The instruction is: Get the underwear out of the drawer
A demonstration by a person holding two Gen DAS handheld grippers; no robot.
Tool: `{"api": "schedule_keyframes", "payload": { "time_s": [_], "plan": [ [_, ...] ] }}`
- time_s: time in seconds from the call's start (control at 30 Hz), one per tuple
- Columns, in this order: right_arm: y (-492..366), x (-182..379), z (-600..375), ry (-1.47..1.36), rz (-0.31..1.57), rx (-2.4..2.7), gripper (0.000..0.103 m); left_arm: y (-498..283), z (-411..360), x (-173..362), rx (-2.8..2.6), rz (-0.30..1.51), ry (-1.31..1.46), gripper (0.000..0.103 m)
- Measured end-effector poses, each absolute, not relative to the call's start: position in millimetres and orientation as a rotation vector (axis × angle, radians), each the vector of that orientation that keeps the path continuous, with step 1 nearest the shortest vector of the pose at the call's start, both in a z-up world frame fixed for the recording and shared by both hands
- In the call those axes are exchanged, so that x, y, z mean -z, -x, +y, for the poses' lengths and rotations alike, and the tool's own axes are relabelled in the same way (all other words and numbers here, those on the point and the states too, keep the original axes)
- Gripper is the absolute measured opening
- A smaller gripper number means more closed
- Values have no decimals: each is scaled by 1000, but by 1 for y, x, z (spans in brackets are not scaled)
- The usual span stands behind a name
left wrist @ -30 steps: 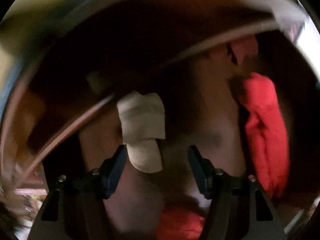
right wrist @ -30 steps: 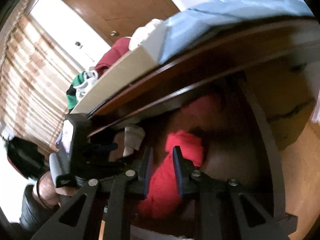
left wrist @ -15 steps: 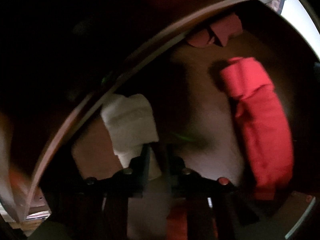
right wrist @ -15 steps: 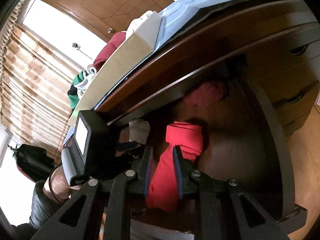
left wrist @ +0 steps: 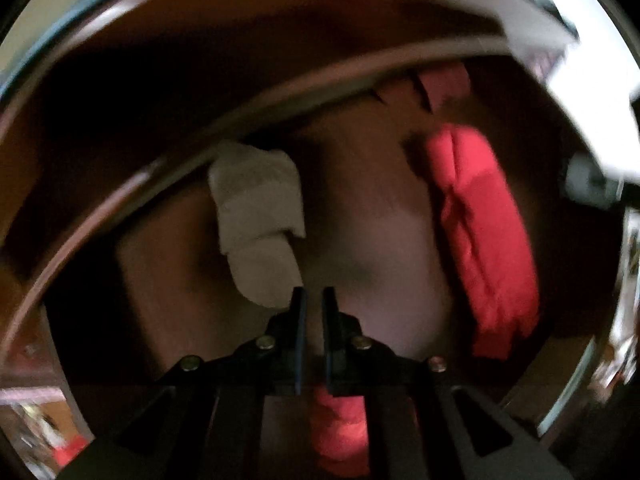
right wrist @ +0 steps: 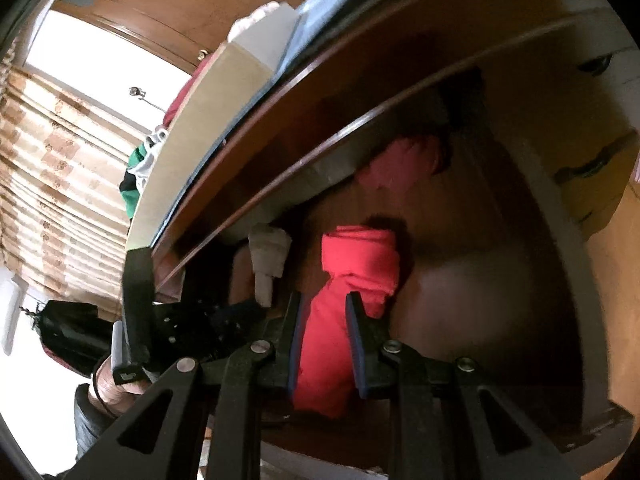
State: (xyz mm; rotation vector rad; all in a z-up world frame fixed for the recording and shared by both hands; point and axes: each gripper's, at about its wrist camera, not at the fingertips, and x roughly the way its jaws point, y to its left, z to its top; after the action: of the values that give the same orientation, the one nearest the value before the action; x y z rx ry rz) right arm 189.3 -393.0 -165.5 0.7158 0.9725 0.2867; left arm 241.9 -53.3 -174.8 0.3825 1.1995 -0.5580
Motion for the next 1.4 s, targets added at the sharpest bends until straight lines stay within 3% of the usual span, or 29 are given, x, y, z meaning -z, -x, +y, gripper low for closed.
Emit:
{"api": "schedule_keyframes", "payload": {
  "time_s": [0.03, 0.07, 0.1, 0.13, 0.17, 0.27, 0.37, 0.67, 0.73, 0.77, 0.8, 0.87, 0.93, 1.0, 1.1, 1.4],
  "plan": [
    [-193, 169, -391, -730, 996, -279, 35, -245, -52, 173, 546, 1196, -342, 9],
    [-195, 171, -390, -739, 1010, -277, 43, -246, -51, 172, 533, 1192, -318, 21],
    [-197, 172, -388, -741, 1015, -278, 61, -246, -50, 171, 512, 1184, -309, 40],
    [-199, 172, -385, -739, 1019, -272, 73, -248, -51, 171, 479, 1172, -301, 50],
    [-202, 172, -383, -734, 1028, -260, 74, -250, -52, 171, 446, 1170, -290, 62],
    [-214, 177, -371, -672, 1109, -233, 74, -260, -52, 174, 352, 1186, -201, 69],
    [-226, 188, -358, -611, 1201, -201, 74, -268, -42, 185, 182, 1251, -57, 90],
    [-242, 203, -331, -551, 1325, -126, 74, -279, -38, 207, -29, 1265, 151, 92],
    [-245, 209, -331, -586, 1362, -135, 67, -276, -37, 213, -42, 1261, 171, 90],
    [-246, 213, -331, -603, 1377, -140, 62, -270, -38, 217, -44, 1258, 175, 78],
    [-247, 216, -330, -602, 1390, -138, 49, -259, -38, 222, -45, 1256, 177, 54],
    [-250, 220, -328, -614, 1406, -172, 48, -261, -45, 226, -36, 1252, 184, 32],
    [-253, 218, -322, -569, 1413, -192, 45, -260, -45, 231, -1, 1243, 205, 30],
    [-253, 216, -319, -535, 1410, -215, 43, -257, -44, 235, 21, 1241, 215, 14],
    [-252, 216, -319, -549, 1398, -275, 39, -249, -45, 247, 87, 1255, 241, 4],
    [-252, 211, -335, -608, 1359, -280, 39, -251, -39, 266, 92, 1267, 245, 5]
  ]
}}
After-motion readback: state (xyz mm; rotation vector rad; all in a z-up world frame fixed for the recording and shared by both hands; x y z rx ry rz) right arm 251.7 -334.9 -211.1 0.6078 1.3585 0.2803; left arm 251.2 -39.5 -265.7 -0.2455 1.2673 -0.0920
